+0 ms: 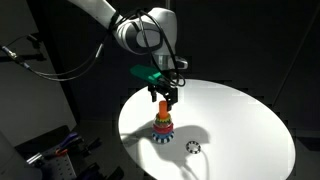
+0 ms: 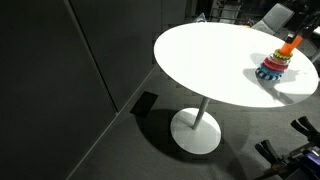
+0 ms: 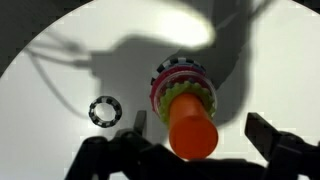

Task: Put the green ring on the stack

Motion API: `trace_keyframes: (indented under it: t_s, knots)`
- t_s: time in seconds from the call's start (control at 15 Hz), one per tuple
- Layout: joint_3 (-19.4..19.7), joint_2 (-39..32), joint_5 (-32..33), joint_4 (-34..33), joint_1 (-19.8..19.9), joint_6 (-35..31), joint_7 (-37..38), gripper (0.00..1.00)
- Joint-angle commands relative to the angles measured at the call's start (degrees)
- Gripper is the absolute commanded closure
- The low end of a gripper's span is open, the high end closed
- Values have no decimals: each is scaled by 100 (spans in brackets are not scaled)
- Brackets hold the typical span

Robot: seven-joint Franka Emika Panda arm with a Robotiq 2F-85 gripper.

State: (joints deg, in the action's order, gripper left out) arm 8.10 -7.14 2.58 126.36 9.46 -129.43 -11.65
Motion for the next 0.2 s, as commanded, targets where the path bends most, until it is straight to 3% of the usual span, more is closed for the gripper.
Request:
trace_keyframes:
  t_s: [0.0,0.13]
  knots:
    - [40,128,83,99,46,-26,-185,0]
    - [17,1,1,-7,9,14,-50,0]
